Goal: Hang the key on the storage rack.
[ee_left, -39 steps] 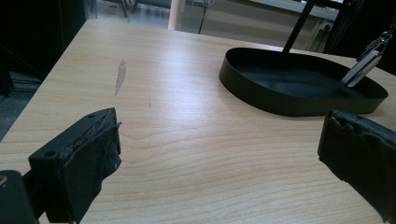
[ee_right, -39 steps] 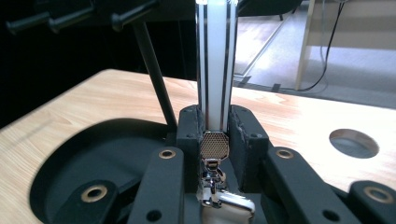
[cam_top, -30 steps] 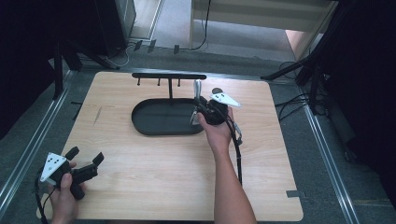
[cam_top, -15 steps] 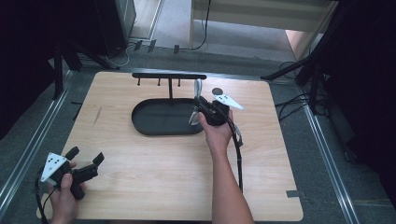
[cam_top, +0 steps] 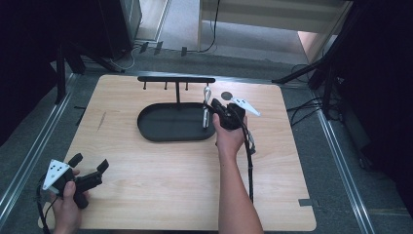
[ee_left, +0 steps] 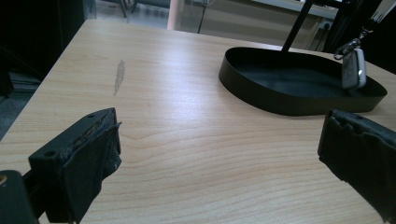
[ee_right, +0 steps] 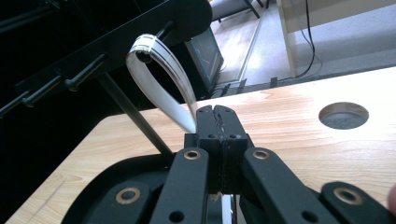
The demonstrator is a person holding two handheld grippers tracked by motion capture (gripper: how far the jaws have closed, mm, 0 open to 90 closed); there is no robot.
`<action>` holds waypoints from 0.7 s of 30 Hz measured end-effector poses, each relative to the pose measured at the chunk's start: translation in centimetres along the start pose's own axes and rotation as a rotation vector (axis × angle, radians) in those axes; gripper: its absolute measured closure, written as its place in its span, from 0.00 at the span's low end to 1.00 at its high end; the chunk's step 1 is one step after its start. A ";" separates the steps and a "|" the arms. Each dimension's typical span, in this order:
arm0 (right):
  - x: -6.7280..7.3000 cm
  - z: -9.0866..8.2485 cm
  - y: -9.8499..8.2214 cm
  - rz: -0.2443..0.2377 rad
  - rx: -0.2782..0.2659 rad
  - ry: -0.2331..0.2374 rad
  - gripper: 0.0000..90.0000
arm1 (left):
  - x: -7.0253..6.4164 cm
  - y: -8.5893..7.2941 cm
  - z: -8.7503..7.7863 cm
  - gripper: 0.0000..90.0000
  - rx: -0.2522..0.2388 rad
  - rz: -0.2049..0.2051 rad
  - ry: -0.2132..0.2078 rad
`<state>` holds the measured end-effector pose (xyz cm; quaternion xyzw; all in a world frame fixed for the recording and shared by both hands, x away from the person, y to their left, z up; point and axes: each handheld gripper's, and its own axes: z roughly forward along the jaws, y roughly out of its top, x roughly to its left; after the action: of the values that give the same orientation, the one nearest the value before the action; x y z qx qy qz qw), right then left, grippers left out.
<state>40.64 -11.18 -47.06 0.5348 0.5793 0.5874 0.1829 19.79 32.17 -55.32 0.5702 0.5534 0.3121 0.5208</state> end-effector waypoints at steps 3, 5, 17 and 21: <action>0.0 0.0 -0.1 -0.034 0.017 -0.021 0.97 | 0.0 0.0 0.0 0.00 0.000 0.000 0.000; 0.2 -0.1 -0.2 -0.082 0.019 -0.028 0.94 | 0.0 0.0 0.0 0.00 0.000 0.000 -0.001; 1.6 0.0 0.4 -0.220 -0.037 -0.032 0.69 | 0.0 0.0 0.0 0.00 0.000 -0.001 -0.001; 1.7 -0.5 0.5 -0.219 -0.047 -0.013 0.67 | 0.0 0.0 0.1 0.00 0.002 0.002 -0.002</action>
<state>39.87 -10.15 -45.80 0.4677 0.6192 0.5736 0.2622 19.85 32.12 -55.31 0.5714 0.5527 0.3115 0.5205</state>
